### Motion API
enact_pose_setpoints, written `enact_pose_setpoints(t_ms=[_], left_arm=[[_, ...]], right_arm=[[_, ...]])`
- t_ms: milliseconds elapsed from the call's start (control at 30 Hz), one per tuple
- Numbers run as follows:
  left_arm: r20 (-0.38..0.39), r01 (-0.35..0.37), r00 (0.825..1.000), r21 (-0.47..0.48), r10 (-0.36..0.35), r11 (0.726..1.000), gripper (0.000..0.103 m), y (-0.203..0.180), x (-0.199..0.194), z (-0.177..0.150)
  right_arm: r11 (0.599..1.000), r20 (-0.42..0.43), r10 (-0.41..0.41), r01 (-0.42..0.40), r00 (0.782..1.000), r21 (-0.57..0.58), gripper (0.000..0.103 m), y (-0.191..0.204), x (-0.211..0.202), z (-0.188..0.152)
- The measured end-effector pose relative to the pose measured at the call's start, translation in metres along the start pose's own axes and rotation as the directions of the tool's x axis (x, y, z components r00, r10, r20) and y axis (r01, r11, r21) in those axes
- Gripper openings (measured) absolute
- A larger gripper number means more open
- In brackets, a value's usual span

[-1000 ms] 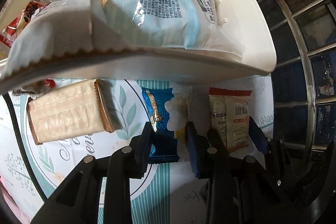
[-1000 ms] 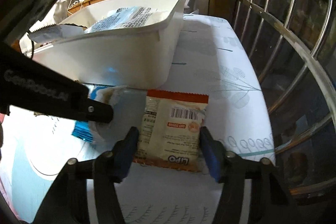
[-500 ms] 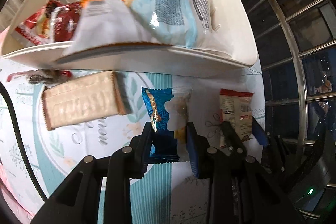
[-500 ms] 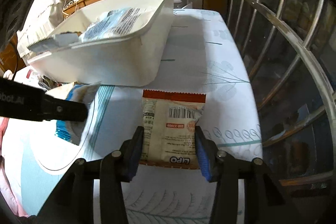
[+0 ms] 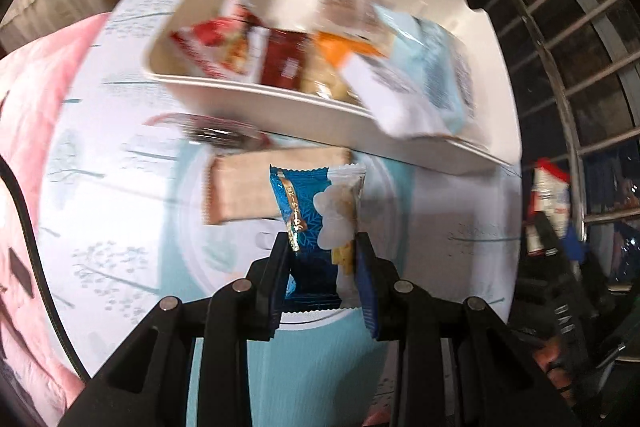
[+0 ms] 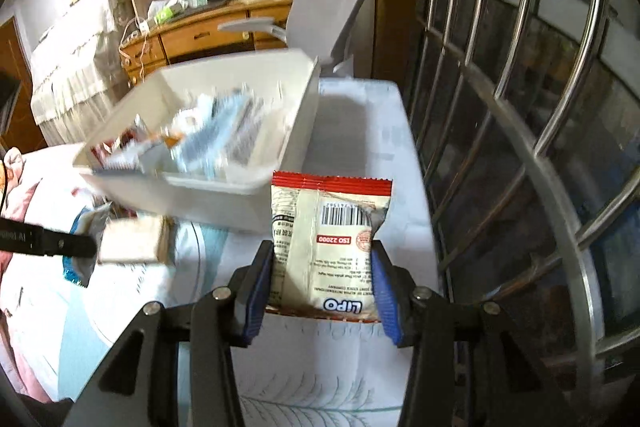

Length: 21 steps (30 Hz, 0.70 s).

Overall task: Organize snacks
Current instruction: 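Carry the LIPO packet with the right gripper over the box while the left carries the blue packet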

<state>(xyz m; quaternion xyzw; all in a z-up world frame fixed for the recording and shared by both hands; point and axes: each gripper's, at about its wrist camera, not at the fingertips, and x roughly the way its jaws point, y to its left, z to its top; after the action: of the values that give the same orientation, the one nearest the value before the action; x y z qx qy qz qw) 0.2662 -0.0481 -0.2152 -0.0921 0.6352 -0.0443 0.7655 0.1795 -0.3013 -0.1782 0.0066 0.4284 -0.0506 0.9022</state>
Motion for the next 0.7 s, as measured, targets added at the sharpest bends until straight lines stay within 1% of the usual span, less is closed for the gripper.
enact_pose_setpoints(t_ms=[67,133,233,333,467,567,633,700], left_arm=[[-0.002,-0.009,1.0,-0.017,0.009,1.0,0.03,0.014,-0.009,0.004],[0.015,-0.007,1.0,-0.031,0.007,1.0,0.03,0.022,-0.017,0.009],[0.03,-0.018,0.999,-0.024,0.019,1.0,0.03,0.032,-0.032,0.022],[0.07,-0.007,0.998,-0.002,0.007,1.0,0.03,0.03,-0.044,0.041],[0.138,-0.018,0.99,0.023,0.015,1.0,0.03,0.033,-0.06,0.068],[0.161,-0.014,0.987,0.042,0.007,0.999,0.03,0.031,-0.065,0.086],[0.178,-0.027,0.984,0.066,0.015,0.997,0.03,0.026,-0.065,0.1],[0.175,-0.037,0.984,0.079,0.022,0.996,0.03,0.023,-0.063,0.11]], right_arm=[[1.0,0.022,0.001,-0.001,1.0,-0.002,0.047,0.001,-0.005,0.011],[1.0,0.044,-0.006,0.007,0.999,-0.012,0.047,0.003,-0.01,0.023],[0.999,0.074,-0.014,0.017,0.997,-0.035,0.047,0.007,-0.013,0.04],[0.999,0.097,-0.009,0.014,0.995,-0.043,0.047,0.011,-0.012,0.053],[0.998,0.123,0.008,0.0,0.992,-0.061,0.047,0.02,-0.006,0.07],[0.997,0.13,0.021,-0.011,0.991,-0.078,0.047,0.028,0.0,0.079],[0.996,0.133,0.036,-0.025,0.99,-0.086,0.047,0.034,0.005,0.085],[0.995,0.132,0.046,-0.034,0.99,-0.097,0.047,0.04,0.009,0.089]])
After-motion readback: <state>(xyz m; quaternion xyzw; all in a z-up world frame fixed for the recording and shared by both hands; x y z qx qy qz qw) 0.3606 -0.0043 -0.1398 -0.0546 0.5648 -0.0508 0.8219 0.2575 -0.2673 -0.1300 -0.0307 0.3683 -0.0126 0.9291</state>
